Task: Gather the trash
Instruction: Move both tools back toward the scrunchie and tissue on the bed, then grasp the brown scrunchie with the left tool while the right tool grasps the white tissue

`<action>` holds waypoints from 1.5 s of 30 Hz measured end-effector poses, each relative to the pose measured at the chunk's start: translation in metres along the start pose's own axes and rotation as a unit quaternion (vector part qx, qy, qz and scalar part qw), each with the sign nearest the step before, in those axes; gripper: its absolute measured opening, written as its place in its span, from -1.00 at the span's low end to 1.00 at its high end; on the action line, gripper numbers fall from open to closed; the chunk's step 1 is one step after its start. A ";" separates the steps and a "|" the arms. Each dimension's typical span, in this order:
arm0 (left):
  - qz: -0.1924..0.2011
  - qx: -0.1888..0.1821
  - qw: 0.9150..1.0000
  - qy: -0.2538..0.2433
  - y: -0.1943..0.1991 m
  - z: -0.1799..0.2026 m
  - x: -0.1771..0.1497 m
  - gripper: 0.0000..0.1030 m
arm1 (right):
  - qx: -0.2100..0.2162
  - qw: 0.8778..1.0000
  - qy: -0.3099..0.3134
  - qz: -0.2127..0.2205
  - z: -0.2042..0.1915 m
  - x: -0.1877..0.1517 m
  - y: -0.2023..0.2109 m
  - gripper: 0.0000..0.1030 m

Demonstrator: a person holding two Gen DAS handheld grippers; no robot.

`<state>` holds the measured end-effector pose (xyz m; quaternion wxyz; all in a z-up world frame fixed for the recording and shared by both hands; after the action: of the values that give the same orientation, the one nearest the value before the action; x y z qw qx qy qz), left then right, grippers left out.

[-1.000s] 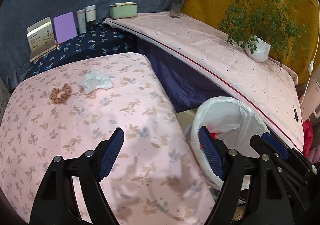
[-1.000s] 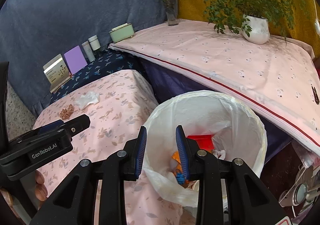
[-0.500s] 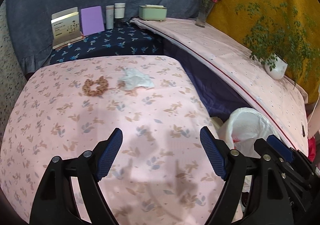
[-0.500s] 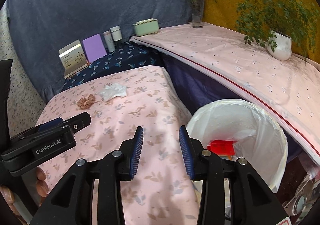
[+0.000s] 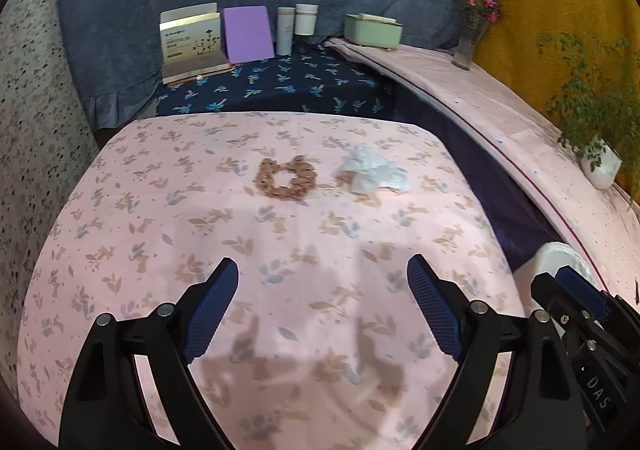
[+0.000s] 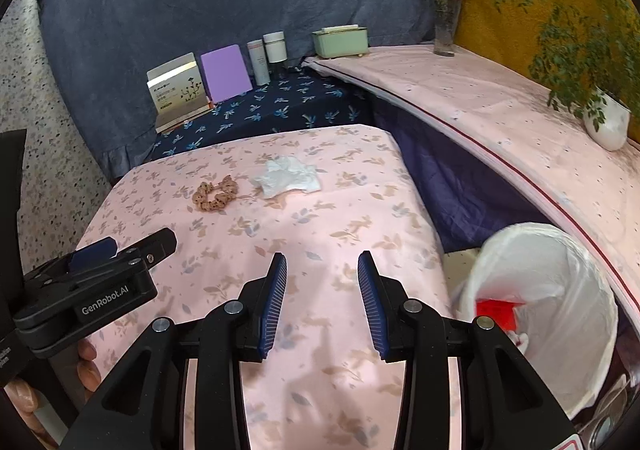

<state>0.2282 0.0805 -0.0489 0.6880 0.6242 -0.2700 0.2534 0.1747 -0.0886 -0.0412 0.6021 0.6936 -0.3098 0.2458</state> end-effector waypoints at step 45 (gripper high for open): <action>-0.086 -0.004 0.996 -0.004 -0.141 -0.015 0.015 -0.80 | 0.025 0.997 -0.027 -0.071 -0.025 0.022 -0.162 -0.87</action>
<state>0.3369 0.0826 -0.1413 0.7084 0.6434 -0.2196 0.1899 0.3078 -0.0534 -0.1321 0.5923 0.7347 -0.2696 0.1917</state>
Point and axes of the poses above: each gripper's, at about its wrist camera, not at the fingertips, and y roughly against the way its jaws point, z to its right, x to its top, the point moved 5 cm from there along -y, roughly the way its jaws point, and after that the axes turned 3 degrees about x, right-handed, at the moved point
